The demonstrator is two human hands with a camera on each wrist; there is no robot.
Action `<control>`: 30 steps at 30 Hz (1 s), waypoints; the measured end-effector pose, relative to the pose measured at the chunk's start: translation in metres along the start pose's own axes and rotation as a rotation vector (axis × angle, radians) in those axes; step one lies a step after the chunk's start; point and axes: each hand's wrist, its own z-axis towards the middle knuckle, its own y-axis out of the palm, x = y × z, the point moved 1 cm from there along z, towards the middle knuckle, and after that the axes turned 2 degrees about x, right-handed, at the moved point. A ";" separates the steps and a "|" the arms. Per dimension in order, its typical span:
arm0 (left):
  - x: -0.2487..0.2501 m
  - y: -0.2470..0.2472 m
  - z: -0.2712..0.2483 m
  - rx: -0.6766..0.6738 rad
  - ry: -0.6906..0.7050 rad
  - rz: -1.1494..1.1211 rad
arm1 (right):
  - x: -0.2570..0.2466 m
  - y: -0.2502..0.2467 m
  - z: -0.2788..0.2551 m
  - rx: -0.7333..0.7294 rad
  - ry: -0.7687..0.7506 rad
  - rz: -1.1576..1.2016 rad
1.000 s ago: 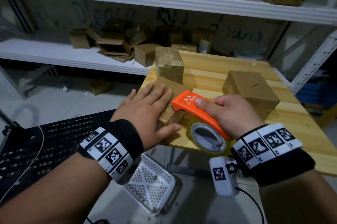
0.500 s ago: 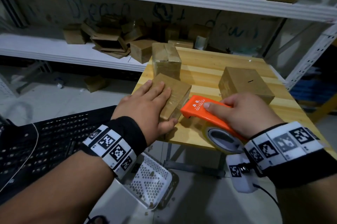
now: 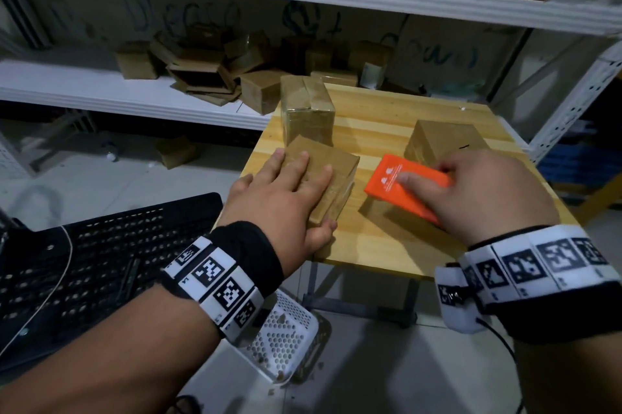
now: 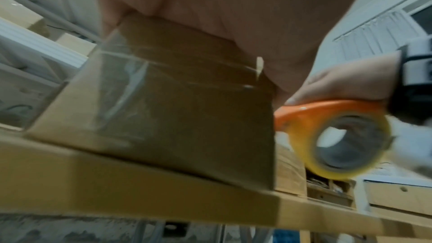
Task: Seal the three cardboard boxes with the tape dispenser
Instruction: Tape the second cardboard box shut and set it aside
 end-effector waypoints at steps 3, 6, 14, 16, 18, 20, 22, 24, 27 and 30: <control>0.005 -0.003 -0.002 -0.028 0.008 -0.009 | 0.005 0.010 0.001 0.100 0.025 0.038; 0.007 -0.005 -0.003 -0.043 0.027 -0.001 | 0.009 0.021 0.004 0.120 0.035 0.050; 0.003 -0.025 -0.006 -0.085 -0.003 -0.138 | -0.004 0.051 0.004 0.037 -0.022 -0.023; 0.002 -0.029 -0.009 -0.033 0.008 -0.167 | -0.006 0.058 0.004 0.012 -0.034 -0.031; -0.002 -0.027 -0.011 0.038 -0.032 -0.295 | -0.007 0.060 0.004 0.006 -0.054 -0.052; -0.005 -0.027 -0.012 0.141 -0.126 -0.615 | -0.008 0.055 0.003 0.073 -0.071 -0.027; -0.011 -0.022 -0.005 0.176 -0.296 -1.076 | -0.012 0.046 0.000 0.175 -0.089 0.191; -0.019 -0.013 0.006 0.156 -0.415 -1.340 | -0.022 0.041 -0.006 0.234 -0.091 0.485; -0.024 0.003 0.017 0.068 -0.447 -1.440 | -0.047 0.054 -0.012 0.099 -0.060 0.816; -0.017 0.015 0.016 -0.017 -0.437 -1.498 | -0.067 0.077 -0.012 -0.055 -0.013 0.992</control>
